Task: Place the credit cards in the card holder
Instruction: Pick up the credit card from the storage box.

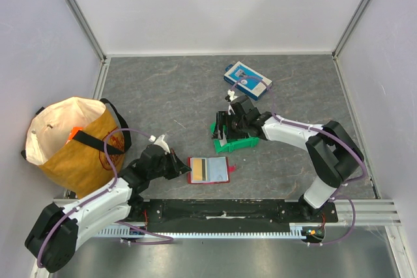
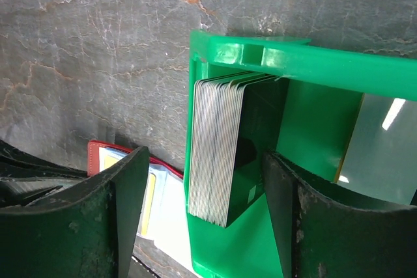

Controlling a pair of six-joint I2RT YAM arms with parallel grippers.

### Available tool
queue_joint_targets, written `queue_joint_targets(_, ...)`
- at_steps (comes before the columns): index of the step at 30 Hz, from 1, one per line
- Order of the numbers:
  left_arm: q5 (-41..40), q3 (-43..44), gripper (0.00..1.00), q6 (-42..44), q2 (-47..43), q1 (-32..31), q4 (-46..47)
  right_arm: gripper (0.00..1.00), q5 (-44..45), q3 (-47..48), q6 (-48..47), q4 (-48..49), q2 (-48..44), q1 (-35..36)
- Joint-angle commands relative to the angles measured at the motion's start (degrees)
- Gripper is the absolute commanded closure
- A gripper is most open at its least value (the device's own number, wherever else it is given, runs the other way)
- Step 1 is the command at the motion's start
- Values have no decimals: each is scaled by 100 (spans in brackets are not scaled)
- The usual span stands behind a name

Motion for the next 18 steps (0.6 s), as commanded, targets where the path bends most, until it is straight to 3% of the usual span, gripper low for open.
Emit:
queue_joint_targets(1, 11, -1, 98, 237, 73, 13, 95, 25, -8, 285, 27, 61, -185, 15)
queue_joint_targets(18, 46, -10, 98, 220, 117, 5, 104, 43, 27, 417, -8, -141, -352, 15)
